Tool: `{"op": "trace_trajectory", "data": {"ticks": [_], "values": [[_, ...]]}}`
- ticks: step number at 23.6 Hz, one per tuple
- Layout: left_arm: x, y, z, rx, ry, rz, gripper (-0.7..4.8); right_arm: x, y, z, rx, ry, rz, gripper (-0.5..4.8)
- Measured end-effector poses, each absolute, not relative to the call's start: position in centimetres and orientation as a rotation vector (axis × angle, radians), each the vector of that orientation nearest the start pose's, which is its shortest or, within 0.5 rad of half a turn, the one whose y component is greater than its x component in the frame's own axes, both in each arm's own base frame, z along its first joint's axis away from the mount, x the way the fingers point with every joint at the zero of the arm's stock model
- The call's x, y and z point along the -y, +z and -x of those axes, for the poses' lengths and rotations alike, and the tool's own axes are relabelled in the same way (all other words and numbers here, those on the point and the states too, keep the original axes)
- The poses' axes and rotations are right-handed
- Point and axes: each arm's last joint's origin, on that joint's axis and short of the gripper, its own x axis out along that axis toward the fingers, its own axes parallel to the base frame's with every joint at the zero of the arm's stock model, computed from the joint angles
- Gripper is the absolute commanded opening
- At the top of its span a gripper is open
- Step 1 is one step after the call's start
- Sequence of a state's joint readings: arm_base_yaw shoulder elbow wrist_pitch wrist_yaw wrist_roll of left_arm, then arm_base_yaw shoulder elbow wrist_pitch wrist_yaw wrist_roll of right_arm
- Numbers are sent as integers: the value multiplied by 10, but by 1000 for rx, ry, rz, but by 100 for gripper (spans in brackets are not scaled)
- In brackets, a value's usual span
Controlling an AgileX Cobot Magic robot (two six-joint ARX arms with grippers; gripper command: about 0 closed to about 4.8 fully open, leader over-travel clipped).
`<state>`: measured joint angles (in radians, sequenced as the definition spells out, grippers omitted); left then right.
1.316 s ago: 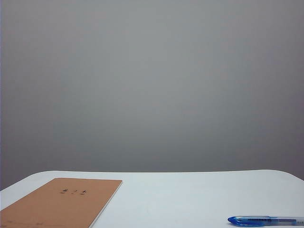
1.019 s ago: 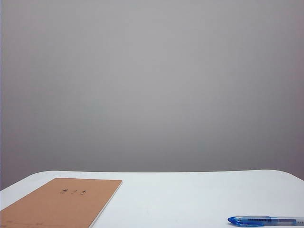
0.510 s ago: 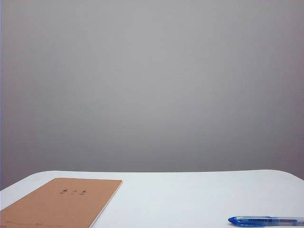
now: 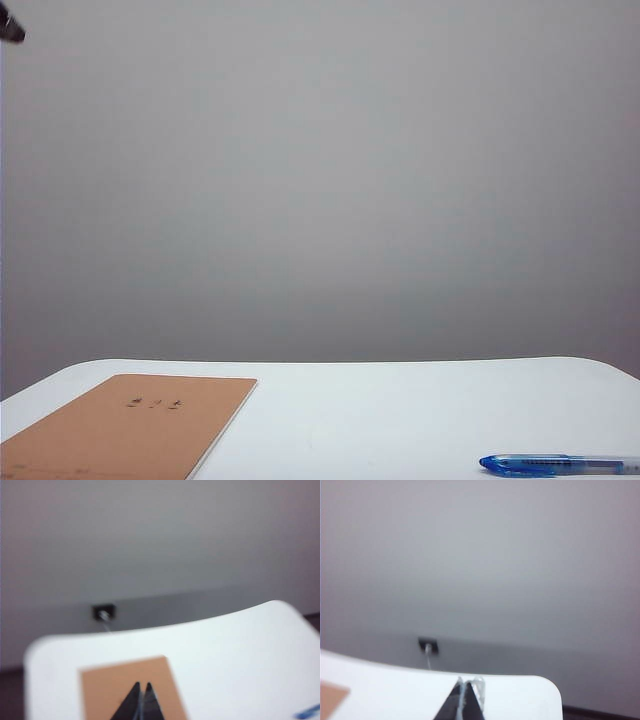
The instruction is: Pick up a pen on the table and place it on the notebook.
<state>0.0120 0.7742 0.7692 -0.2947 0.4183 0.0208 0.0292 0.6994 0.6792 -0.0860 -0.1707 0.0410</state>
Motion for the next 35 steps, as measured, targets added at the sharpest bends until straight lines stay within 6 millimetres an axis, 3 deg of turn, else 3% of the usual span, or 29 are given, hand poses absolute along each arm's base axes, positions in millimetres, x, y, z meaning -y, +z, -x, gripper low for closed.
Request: {"op": "trace_trajectory", "data": {"ticks": [3,5,7,11,13,15,18,22,24,26,28,30,33,35], "values": [[10,336,-170,-288,-435,-124,-6,-13,325,-188,-268,305,68,-1],[10,343,-175,-307,-451,-194,-6,-15,328,-218,-400,385,149,-1],[18,338,-175,-371,-521,-271,-6,-17,319,-252,-574,449,214,0],[35,321,-180,-492,-595,-368,-6,-20,303,-283,-714,534,313,1],[58,311,-188,-538,-682,-410,-5,-23,283,-300,-793,609,389,11],[66,307,-190,-552,-720,-423,24,-26,268,-306,-853,661,426,14],[88,296,-195,-591,-841,-438,29,-27,224,-321,-999,776,533,26],[92,288,-200,-624,-904,-407,28,-32,187,-326,-1145,862,528,68],[92,288,-200,-631,-910,-405,28,-36,179,-324,-1183,916,543,131],[91,288,-201,-623,-911,-423,30,-39,179,-323,-1173,958,583,399],[93,288,-200,-596,-952,-457,30,-44,179,-318,-1144,1077,661,400],[93,288,-199,-591,-961,-459,30,-46,179,-317,-1134,1103,687,398],[93,288,-200,-589,-962,-463,30,-47,179,-318,-1108,1124,721,354],[93,288,-200,-585,-964,-466,30,-50,178,-321,-1063,1125,750,369]]}}
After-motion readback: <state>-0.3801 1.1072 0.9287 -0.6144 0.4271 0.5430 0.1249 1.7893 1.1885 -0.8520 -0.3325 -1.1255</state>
